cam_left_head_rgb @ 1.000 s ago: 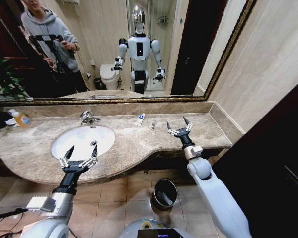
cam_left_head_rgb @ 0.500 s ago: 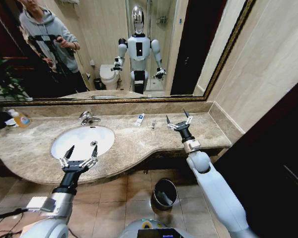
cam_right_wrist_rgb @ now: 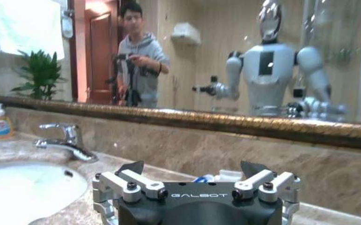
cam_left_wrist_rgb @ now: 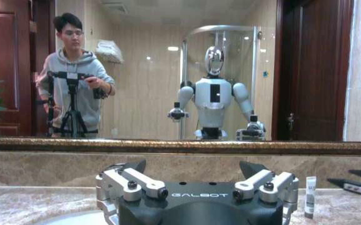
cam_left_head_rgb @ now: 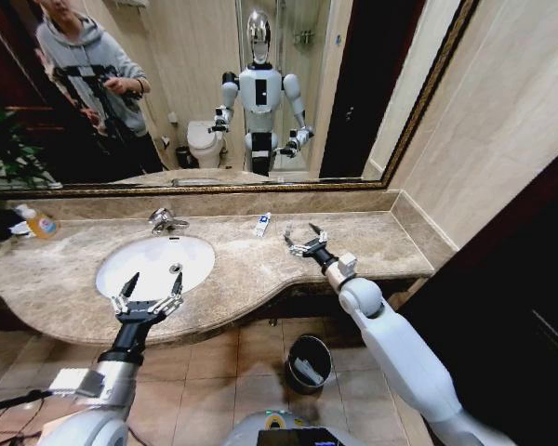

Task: Pick up the trash from the sink and place it in the trash bin.

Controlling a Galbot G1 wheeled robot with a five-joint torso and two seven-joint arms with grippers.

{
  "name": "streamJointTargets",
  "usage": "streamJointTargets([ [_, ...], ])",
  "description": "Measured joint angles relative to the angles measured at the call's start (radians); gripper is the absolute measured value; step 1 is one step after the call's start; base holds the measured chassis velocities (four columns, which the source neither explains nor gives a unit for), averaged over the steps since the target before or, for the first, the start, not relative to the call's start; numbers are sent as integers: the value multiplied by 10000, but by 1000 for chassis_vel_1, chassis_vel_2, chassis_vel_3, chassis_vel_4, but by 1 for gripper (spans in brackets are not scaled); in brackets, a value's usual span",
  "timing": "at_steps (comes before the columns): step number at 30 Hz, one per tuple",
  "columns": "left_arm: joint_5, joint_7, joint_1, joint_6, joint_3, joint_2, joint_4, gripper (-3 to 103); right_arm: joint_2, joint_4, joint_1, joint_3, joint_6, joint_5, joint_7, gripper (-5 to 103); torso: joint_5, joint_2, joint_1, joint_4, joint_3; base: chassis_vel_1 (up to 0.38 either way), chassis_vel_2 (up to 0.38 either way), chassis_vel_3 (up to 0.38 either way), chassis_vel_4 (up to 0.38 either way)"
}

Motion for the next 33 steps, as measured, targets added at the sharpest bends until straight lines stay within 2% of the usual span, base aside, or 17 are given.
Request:
streamJointTargets([
  [7, 0, 1, 0, 0, 0, 0, 0, 100, 363, -1522, 1255, -748, -464, 237, 199, 100, 1, 0, 0, -1, 0, 0, 0, 0, 0],
  [16, 0, 0, -1, 0, 0, 0, -1, 100, 1023, -3186, 2182, -1080, -360, -318, 351, 100, 0, 0, 2, 0, 1, 0, 0, 0, 0],
  [26, 0, 0, 0, 0, 0, 0, 0, 100, 1691, -4677, 2566, -1050, 465, -887, 401, 100, 0, 0, 1, 0, 1, 0, 0, 0, 0],
  [28, 0, 0, 0, 0, 0, 0, 0, 100, 1778, -4829, 2624, -1010, 593, -966, 349, 98, 0, 0, 2, 0, 1, 0, 0, 0, 0],
  [29, 0, 0, 0, 0, 0, 0, 0, 100, 1809, -4900, 2651, -991, 669, -1008, 294, 91, 0, 0, 1, 1, 1, 0, 0, 0, 0],
  [32, 0, 0, 0, 0, 0, 0, 0, 100, 1810, -4923, 2652, -987, 722, -1020, 276, 91, 0, 0, 1, 0, 0, 0, 0, 0, 0],
  [33, 0, 0, 0, 0, 0, 0, 0, 100, 1816, -4932, 2652, -987, 760, -1023, 276, 84, 0, 0, 0, -1, 0, 0, 0, 0, 0],
])
